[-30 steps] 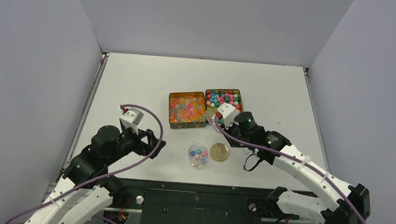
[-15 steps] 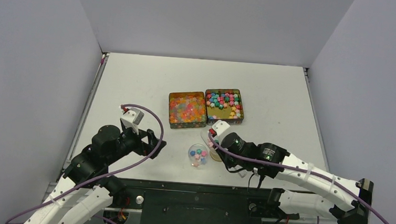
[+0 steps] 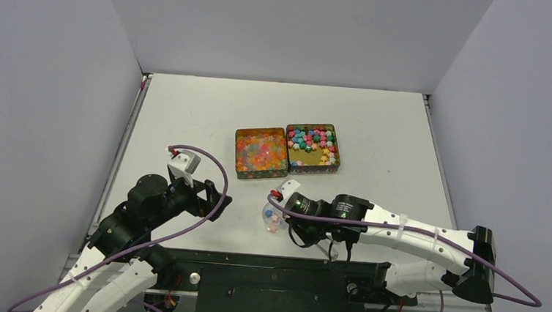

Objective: Pack the candies
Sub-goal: Place the fake candies in the packing bottle.

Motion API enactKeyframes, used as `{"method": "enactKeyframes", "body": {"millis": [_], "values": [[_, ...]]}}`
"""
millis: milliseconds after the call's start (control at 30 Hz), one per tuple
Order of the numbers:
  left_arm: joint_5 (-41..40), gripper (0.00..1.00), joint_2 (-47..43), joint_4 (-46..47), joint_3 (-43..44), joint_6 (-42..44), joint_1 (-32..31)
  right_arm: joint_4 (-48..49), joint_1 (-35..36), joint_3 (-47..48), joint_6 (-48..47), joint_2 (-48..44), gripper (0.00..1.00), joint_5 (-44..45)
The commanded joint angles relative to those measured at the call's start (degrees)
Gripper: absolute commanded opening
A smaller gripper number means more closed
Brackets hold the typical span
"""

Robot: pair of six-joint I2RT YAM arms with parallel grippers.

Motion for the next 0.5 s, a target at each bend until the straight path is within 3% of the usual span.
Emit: {"method": "enactKeyframes", "body": {"millis": [0,467], "values": [[0.6,0.96,-0.4,2.6,0.0,0.5,0.2,-4.1,0.4,4.8,2.3,2.4,0.0,-1.9],[0.3,0.96,-0.9,2.5,0.0,0.5,0.1,-11.1,-2.2,11.4,2.3,10.4,0.0,-12.5]]}}
